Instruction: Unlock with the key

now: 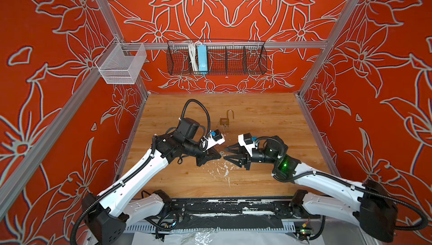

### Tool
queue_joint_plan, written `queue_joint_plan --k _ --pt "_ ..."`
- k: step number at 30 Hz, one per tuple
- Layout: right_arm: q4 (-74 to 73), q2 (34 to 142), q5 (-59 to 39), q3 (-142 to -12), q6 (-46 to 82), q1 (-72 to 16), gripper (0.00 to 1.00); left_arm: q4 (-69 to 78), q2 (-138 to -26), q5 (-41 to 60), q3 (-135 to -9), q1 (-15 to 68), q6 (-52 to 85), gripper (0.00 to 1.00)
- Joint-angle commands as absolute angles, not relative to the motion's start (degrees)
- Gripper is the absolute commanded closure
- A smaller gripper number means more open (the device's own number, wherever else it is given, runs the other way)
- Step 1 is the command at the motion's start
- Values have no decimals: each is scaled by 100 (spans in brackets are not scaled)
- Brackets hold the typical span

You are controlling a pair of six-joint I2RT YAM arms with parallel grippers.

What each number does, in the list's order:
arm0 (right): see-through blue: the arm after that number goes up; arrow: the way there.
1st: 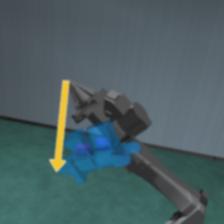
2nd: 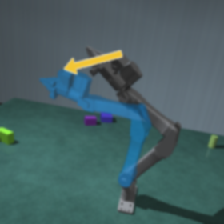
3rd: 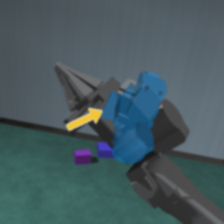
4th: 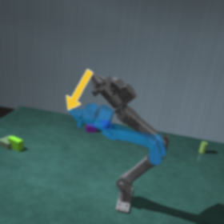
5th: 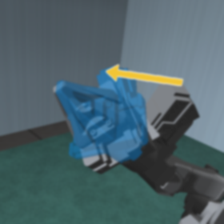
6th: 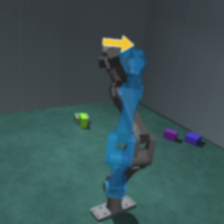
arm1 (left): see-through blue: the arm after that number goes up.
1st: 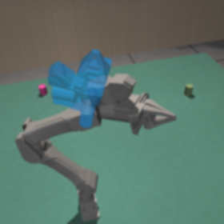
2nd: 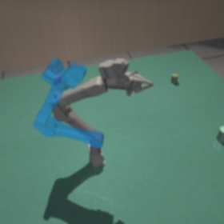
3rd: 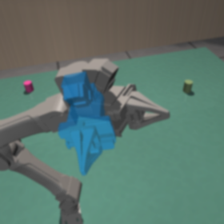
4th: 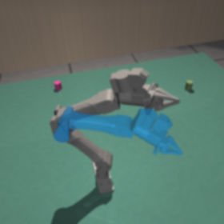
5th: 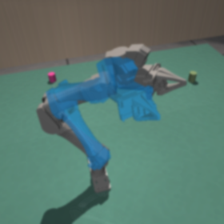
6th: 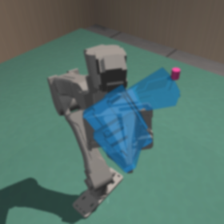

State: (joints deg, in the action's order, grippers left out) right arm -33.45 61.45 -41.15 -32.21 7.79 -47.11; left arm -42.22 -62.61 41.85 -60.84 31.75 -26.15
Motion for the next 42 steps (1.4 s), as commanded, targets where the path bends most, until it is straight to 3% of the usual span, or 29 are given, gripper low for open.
queue_joint_plan --k 1,15,20,23,35,42 --pt "-3259 6230 -4351 -3516 553 -4730 58 -4115 -6207 4364 -6116 3139 -2738 100" --pt "-3135 6669 -4463 -3758 564 -4730 61 -4324 -6273 4395 -6222 3138 -2865 100" --pt "-3016 6663 -4380 -3788 519 -4729 78 -4342 -6308 4399 -6214 3138 -2874 100" --pt "-2931 6589 -4260 -3802 477 -4731 83 -4351 -6311 4395 -6214 3138 -2877 100" --pt "-2534 6390 -4093 -3867 317 -4716 100 -4611 -6438 4395 -6236 3139 -3022 100" --pt "-2402 6381 -4148 -3872 299 -4694 100 -4780 -6467 4316 -6302 3133 -3136 100"
